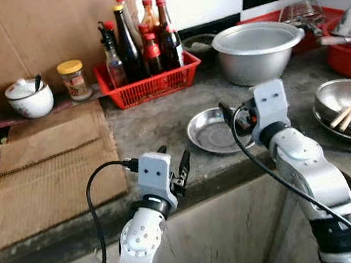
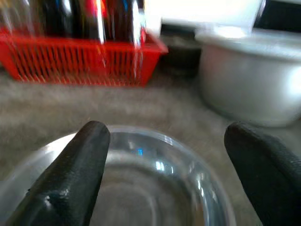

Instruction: Kitchen organization

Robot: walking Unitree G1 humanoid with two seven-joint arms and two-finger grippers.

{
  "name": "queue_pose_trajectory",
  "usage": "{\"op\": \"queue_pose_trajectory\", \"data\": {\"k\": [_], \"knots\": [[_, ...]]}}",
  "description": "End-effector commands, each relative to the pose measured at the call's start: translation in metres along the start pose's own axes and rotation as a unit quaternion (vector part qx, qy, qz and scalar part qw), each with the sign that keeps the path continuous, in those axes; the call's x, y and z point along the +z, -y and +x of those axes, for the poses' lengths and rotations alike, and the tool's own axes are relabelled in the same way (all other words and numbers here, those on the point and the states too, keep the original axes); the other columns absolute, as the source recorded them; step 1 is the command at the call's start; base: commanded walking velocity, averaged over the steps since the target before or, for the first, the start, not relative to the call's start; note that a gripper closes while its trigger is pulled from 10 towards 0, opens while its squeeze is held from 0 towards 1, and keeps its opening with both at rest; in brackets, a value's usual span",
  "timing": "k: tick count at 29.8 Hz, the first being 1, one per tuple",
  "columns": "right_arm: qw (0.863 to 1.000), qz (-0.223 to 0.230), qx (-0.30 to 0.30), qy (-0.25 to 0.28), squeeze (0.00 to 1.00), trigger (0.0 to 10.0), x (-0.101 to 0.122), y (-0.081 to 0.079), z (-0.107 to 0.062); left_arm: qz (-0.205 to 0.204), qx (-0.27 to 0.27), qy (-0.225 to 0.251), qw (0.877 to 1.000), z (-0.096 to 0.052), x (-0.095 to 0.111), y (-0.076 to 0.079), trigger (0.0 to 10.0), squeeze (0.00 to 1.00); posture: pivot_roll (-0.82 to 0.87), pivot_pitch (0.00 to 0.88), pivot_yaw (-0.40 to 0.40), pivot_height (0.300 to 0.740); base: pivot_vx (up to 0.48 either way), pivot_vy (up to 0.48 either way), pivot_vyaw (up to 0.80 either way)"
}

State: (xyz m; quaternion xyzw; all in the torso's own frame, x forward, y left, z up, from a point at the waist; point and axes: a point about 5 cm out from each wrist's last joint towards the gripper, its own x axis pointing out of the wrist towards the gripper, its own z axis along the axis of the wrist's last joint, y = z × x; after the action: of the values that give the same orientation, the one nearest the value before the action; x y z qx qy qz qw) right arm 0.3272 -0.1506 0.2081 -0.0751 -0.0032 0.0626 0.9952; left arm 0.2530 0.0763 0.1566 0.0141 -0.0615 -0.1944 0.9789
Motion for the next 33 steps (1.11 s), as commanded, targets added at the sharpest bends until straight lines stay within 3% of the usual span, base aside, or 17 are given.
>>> {"op": "queue_pose_trajectory", "data": {"k": [1, 4, 8, 16, 23, 33], "knots": [[0.999, 0.006, -0.03, -0.03, 0.0, 10.0, -0.002, 0.01, 0.003, -0.009, -0.02, 0.001, 1.0, -0.002, 0.003, 0.006, 10.0, 0.0, 0.09, 0.031, 0.01, 0.74, 0.0, 0.0, 0.0], [0.997, 0.009, -0.036, -0.066, 0.0, 10.0, -0.003, 0.015, 0.006, -0.013, -0.037, -0.003, 0.999, -0.004, 0.001, 0.011, 10.0, 0.0, 0.09, 0.033, 0.01, 0.74, 0.0, 0.0, 0.0], [0.992, 0.047, -0.021, -0.111, 0.0, 10.0, -0.002, 0.02, 0.011, -0.009, -0.04, 0.001, 0.999, -0.004, 0.001, 0.012, 10.0, 0.0, 0.09, 0.034, 0.009, 0.74, 0.0, 0.0, 0.0], [0.979, 0.095, 0.01, -0.179, 0.0, 10.0, -0.002, 0.017, 0.015, -0.009, -0.039, 0.004, 0.999, -0.004, 0.002, 0.012, 10.0, 0.0, 0.09, 0.033, 0.003, 0.74, 0.0, 0.0, 0.0], [0.97, 0.084, 0.023, -0.229, 0.0, 10.0, -0.009, 0.015, 0.016, -0.01, -0.039, 0.006, 0.999, -0.004, 0.003, 0.013, 10.0, 0.0, 0.09, 0.034, 0.003, 0.74, 0.0, 0.0, 0.0], [0.952, 0.123, 0.038, -0.279, 0.0, 10.0, -0.012, 0.011, 0.018, -0.007, -0.036, 0.006, 0.999, -0.003, 0.002, 0.013, 10.0, 0.0, 0.08, 0.037, -0.003, 0.74, 0.0, 0.0, 0.0]]}}
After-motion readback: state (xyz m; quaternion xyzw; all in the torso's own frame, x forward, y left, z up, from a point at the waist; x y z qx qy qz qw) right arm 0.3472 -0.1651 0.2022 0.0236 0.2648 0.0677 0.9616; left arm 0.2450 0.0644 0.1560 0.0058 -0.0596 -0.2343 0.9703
